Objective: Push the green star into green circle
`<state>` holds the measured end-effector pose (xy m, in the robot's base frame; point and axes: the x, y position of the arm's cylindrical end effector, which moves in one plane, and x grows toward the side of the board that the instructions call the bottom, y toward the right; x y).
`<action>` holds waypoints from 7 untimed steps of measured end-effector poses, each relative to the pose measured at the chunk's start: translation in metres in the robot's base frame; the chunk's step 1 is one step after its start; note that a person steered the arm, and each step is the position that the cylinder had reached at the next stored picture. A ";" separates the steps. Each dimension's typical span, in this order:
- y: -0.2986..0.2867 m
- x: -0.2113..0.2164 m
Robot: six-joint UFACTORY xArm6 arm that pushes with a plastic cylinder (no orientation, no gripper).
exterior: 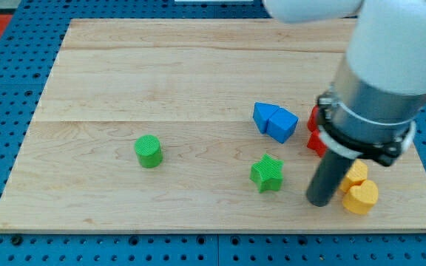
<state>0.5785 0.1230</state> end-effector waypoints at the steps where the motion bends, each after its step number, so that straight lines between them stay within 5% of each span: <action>1: -0.011 -0.002; 2: 0.026 -0.023; 5: -0.127 -0.027; 7: -0.150 -0.031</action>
<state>0.5473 -0.0270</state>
